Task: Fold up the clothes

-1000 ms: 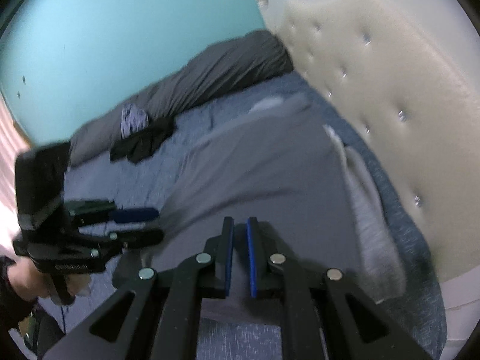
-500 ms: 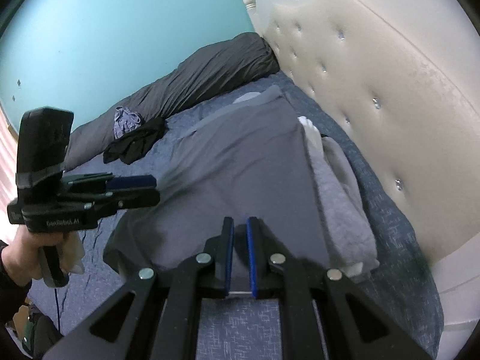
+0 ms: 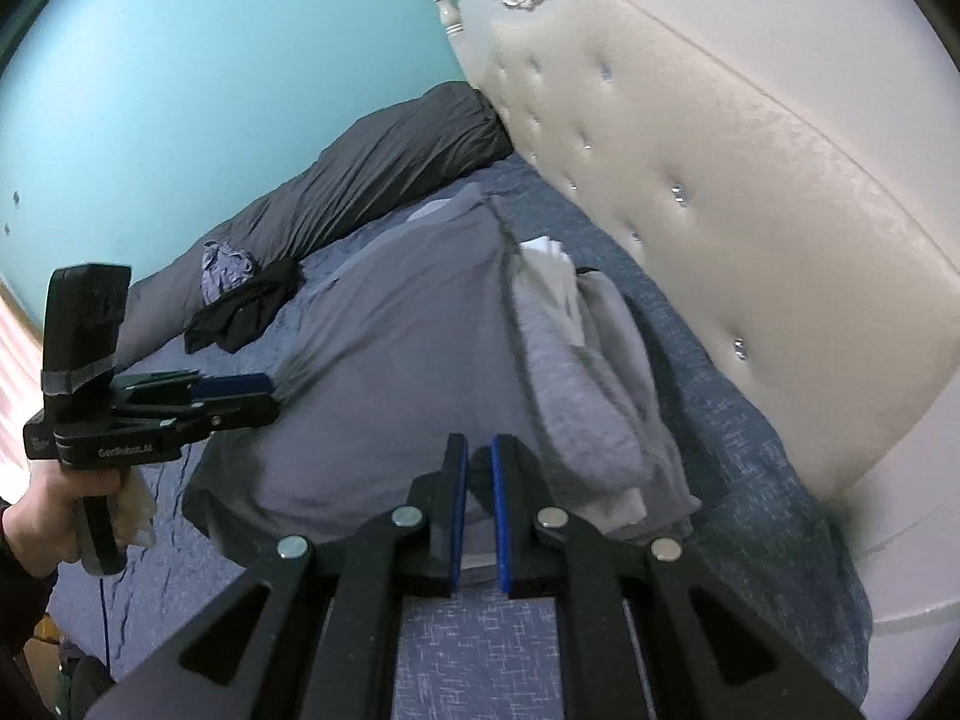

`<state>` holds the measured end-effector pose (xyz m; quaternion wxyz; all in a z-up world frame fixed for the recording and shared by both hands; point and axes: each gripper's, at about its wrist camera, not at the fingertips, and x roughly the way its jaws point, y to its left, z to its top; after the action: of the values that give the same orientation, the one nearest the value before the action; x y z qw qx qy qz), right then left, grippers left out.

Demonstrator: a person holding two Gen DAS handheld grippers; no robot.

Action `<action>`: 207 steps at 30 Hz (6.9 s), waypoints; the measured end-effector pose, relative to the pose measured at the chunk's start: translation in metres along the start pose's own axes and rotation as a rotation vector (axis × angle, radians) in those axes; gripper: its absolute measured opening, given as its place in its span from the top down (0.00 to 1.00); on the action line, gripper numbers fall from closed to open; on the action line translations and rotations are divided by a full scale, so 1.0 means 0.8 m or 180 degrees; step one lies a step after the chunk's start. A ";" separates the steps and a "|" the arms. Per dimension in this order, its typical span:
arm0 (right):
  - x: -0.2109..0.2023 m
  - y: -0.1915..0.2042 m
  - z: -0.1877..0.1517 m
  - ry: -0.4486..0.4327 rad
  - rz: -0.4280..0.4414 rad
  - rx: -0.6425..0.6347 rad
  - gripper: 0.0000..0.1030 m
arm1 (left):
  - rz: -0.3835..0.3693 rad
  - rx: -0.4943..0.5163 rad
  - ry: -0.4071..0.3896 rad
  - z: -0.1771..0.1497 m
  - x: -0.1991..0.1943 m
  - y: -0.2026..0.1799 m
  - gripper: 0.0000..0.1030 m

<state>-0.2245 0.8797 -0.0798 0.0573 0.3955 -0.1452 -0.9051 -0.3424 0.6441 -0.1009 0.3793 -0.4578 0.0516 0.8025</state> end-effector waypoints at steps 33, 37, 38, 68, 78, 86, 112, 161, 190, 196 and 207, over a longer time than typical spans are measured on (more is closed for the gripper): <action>-0.081 0.071 -0.027 -0.0576 -0.0196 0.0203 0.92 | 0.0072 -0.0236 -0.0349 -0.073 -0.121 -0.001 0.62; -0.095 0.104 -0.037 -0.0601 -0.0174 0.0131 0.92 | 0.0038 -0.0236 -0.0413 -0.087 -0.144 -0.010 0.60; -0.098 0.111 -0.038 -0.0606 -0.0161 0.0120 0.92 | 0.0035 -0.0238 -0.0428 -0.090 -0.150 -0.012 0.59; -0.235 0.270 -0.138 -0.0806 -0.0383 0.0191 0.70 | 0.0101 0.0013 -0.0825 -0.199 -0.336 -0.073 0.46; -0.259 0.310 -0.168 -0.0846 -0.0399 0.0197 0.69 | 0.0017 0.0033 -0.0894 -0.234 -0.374 -0.082 0.43; -0.282 0.332 -0.192 -0.0906 -0.0438 0.0203 0.55 | 0.0053 0.0026 -0.0978 -0.256 -0.401 -0.082 0.36; -0.286 0.352 -0.250 -0.0906 -0.0614 0.0280 0.29 | 0.0024 0.0016 -0.1070 -0.312 -0.426 -0.084 0.25; -0.287 0.384 -0.325 -0.0941 -0.1004 0.0247 0.15 | 0.0327 0.0093 -0.1116 -0.383 -0.434 -0.075 0.00; -0.284 0.390 -0.335 -0.0914 -0.0993 0.0212 0.15 | 0.0459 -0.0017 -0.1082 -0.398 -0.429 -0.064 0.00; -0.285 0.391 -0.336 -0.0946 -0.0996 0.0211 0.15 | 0.0489 -0.0030 -0.1095 -0.399 -0.430 -0.063 0.00; -0.284 0.392 -0.335 -0.0938 -0.0993 0.0201 0.15 | 0.0491 -0.0017 -0.1084 -0.399 -0.430 -0.066 0.00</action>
<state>0.1224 0.5724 0.0029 -0.1177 0.2781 -0.1174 -0.9460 0.0153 0.3511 -0.0045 0.3186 -0.3110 0.0195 0.8952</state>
